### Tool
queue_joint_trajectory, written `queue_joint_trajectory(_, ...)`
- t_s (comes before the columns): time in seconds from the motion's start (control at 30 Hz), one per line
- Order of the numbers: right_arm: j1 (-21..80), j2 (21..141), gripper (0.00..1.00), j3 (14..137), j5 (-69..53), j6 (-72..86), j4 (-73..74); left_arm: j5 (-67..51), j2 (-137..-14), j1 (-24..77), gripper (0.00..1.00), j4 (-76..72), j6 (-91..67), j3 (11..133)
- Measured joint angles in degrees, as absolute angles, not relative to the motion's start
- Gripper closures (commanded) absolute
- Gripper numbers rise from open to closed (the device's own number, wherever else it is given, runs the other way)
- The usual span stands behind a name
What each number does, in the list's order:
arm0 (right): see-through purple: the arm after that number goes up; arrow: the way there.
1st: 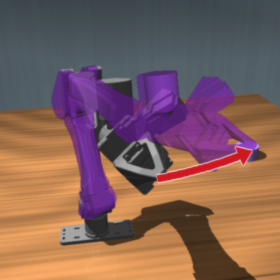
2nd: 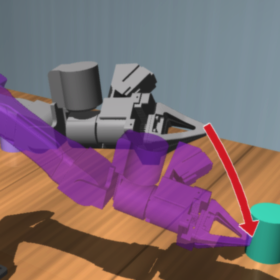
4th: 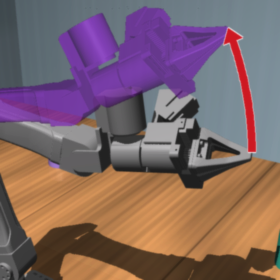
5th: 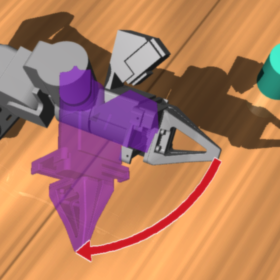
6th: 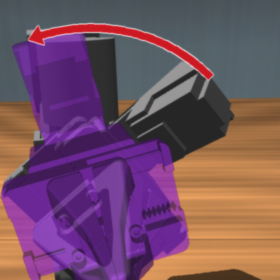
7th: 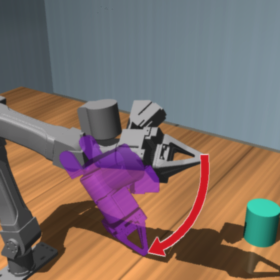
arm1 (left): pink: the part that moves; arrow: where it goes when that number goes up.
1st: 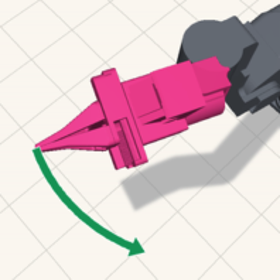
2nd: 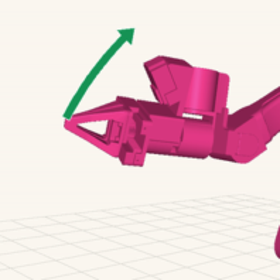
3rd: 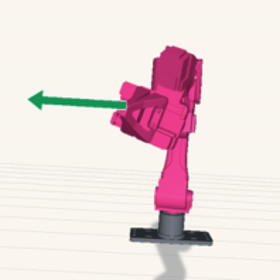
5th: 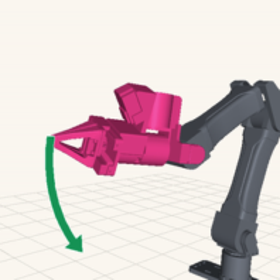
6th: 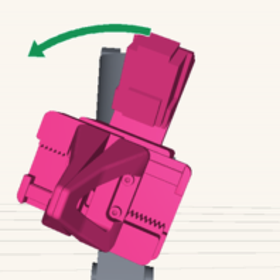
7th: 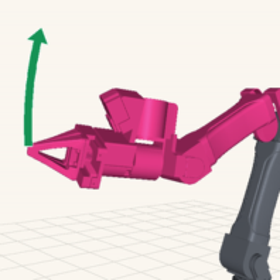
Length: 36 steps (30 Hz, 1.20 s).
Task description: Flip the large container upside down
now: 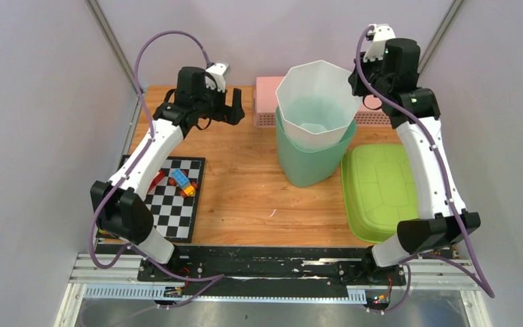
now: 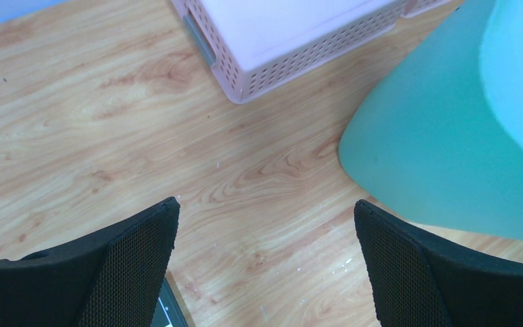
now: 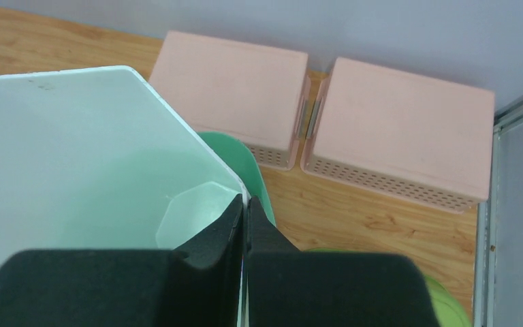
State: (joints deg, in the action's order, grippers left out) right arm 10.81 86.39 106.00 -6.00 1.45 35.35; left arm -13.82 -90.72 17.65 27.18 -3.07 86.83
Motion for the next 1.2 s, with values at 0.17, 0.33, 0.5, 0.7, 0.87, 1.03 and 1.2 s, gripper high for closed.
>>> queue_joint_trajectory(0.17,10.8,82.2,0.98,108.9,-7.0,1.8,35.3,-14.7,-88.5,17.3,0.00,27.2,-3.2,88.2)
queue_joint_trajectory(0.33,10.8,77.8,0.98,110.4,-8.4,2.1,34.6,-15.0,-86.6,16.9,0.00,27.2,-3.4,89.0)
queue_joint_trajectory(0.5,10.8,75.2,0.98,110.7,-11.0,3.5,33.3,-15.0,-84.6,16.3,0.00,27.2,-3.6,89.3)
queue_joint_trajectory(0.7,10.8,74.3,0.98,112.5,-15.2,5.8,32.9,-14.1,-82.5,14.9,0.00,27.0,-3.7,90.0)
queue_joint_trajectory(0.87,10.8,74.3,0.98,116.3,-18.5,7.4,33.1,-12.5,-80.9,13.4,0.00,26.6,-4.1,90.0)
queue_joint_trajectory(1.03,10.8,74.2,0.98,120.6,-21.1,8.7,33.1,-11.9,-80.4,12.8,0.00,25.8,-4.7,90.0)
queue_joint_trajectory(1.2,10.8,74.0,0.98,123.3,-24.9,11.4,33.0,-11.2,-80.1,12.4,0.00,25.4,-4.7,89.0)
